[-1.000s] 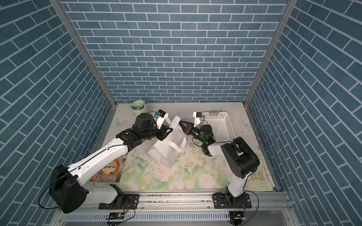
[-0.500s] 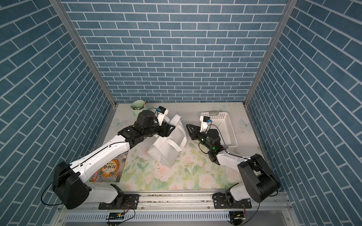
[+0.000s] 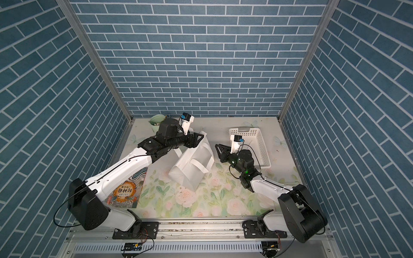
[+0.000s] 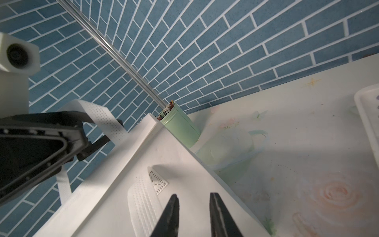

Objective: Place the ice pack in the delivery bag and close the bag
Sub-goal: Seal the delivery bag at the center of the board.

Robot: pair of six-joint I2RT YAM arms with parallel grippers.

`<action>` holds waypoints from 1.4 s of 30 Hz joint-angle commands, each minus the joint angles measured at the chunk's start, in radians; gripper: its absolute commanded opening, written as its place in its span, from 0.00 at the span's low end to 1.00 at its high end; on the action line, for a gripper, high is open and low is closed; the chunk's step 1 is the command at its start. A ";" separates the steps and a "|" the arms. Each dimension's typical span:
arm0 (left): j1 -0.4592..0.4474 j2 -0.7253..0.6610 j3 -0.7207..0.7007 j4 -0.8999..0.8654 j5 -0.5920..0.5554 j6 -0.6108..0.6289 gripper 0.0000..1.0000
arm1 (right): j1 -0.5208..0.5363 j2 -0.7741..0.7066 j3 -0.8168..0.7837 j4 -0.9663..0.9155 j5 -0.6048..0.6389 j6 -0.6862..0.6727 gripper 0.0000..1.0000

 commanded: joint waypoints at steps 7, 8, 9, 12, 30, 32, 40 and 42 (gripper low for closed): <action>-0.003 0.158 0.115 -0.034 -0.055 -0.005 0.71 | 0.001 -0.026 -0.019 -0.012 0.009 -0.035 0.29; -0.003 0.170 0.124 -0.035 -0.055 -0.005 0.70 | 0.000 -0.029 -0.020 -0.013 0.009 -0.035 0.29; -0.003 0.180 0.131 -0.034 -0.050 -0.006 0.69 | 0.000 -0.030 -0.023 -0.012 0.009 -0.033 0.29; -0.003 0.202 0.145 -0.032 -0.037 -0.004 0.64 | 0.001 -0.037 -0.029 -0.012 0.008 -0.033 0.29; -0.004 0.172 0.093 0.003 -0.030 -0.001 0.00 | 0.000 -0.057 -0.041 -0.015 0.018 -0.029 0.29; -0.003 0.136 0.066 0.022 -0.045 -0.005 0.00 | 0.001 -0.059 -0.039 -0.017 0.019 -0.029 0.29; -0.003 0.015 -0.016 -0.006 -0.044 -0.030 0.82 | 0.000 -0.055 -0.033 -0.023 0.014 -0.028 0.34; -0.003 -0.029 -0.053 -0.005 -0.041 -0.044 0.85 | 0.001 -0.054 -0.031 -0.026 0.010 -0.027 0.34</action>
